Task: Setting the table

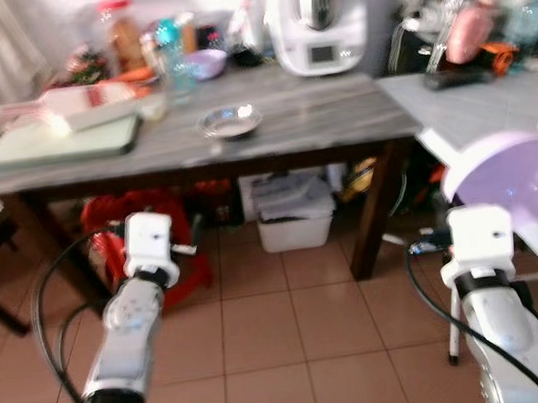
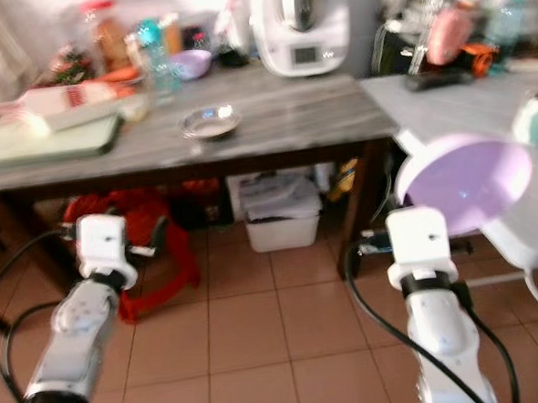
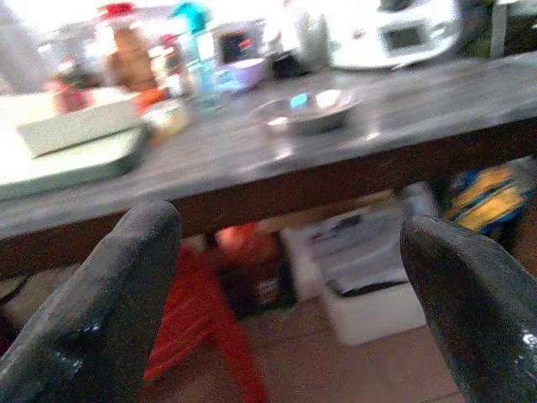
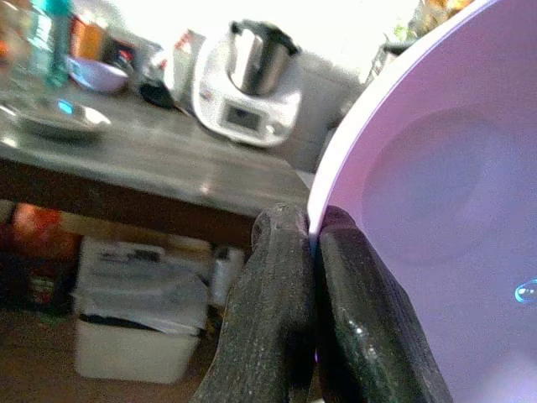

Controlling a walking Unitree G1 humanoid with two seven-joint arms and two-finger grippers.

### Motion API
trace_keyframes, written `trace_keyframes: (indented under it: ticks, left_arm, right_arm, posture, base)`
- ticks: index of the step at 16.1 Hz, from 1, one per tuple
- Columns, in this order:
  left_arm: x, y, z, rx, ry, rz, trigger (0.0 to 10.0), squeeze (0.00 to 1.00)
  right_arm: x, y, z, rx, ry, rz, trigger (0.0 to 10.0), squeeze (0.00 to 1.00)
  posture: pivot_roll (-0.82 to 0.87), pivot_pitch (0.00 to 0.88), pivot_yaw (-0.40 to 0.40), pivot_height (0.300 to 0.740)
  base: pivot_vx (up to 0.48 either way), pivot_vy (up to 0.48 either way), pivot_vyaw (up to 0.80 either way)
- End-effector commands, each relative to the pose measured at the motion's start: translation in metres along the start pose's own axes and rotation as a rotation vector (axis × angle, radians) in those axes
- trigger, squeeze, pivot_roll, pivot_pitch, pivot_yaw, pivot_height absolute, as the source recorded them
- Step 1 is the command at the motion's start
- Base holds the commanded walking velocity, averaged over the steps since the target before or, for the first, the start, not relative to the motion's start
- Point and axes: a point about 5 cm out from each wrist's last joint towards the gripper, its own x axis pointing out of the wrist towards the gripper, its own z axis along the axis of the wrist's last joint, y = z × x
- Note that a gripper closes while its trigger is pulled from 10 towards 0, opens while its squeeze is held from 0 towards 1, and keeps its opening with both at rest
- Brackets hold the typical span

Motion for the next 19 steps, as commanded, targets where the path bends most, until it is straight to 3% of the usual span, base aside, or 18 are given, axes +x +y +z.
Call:
trace_keyframes:
  ticks: [1, 5, 14, 19]
  left_arm:
    - [0.003, -0.002, 0.008, -0.004, -0.031, 0.006, 10.0, 0.0]
    - [0.006, -0.008, 0.011, -0.014, -0.038, -0.007, 10.0, 0.0]
    - [0.004, -0.024, 0.017, -0.072, -0.063, -0.113, 10.0, 0.0]
    - [0.003, -0.03, 0.018, -0.099, -0.057, -0.147, 10.0, 0.0]
  right_arm:
    - [0.003, -0.005, 0.007, -0.002, -0.025, -0.025, 10.0, 0.0]
    - [0.006, 0.003, 0.009, 0.018, -0.03, 0.013, 10.0, 0.0]
    - [0.009, 0.012, 0.012, 0.034, -0.038, 0.052, 10.0, 0.0]
    - [0.01, 0.016, 0.011, 0.046, -0.034, 0.072, 10.0, 0.0]
  posture:
    - [-0.07, 0.0, 0.035, 0.74]
    - [-0.06, 0.0, 0.035, 0.74]
    - [-0.06, 0.0, 0.033, 0.74]
    - [-0.06, 0.0, 0.034, 0.74]
  base:
    - [0.0, 0.315, 0.0]
    - [0.0, 0.317, 0.0]
    - [0.0, 0.0, 0.14]
    - [0.257, 0.0, 0.0]
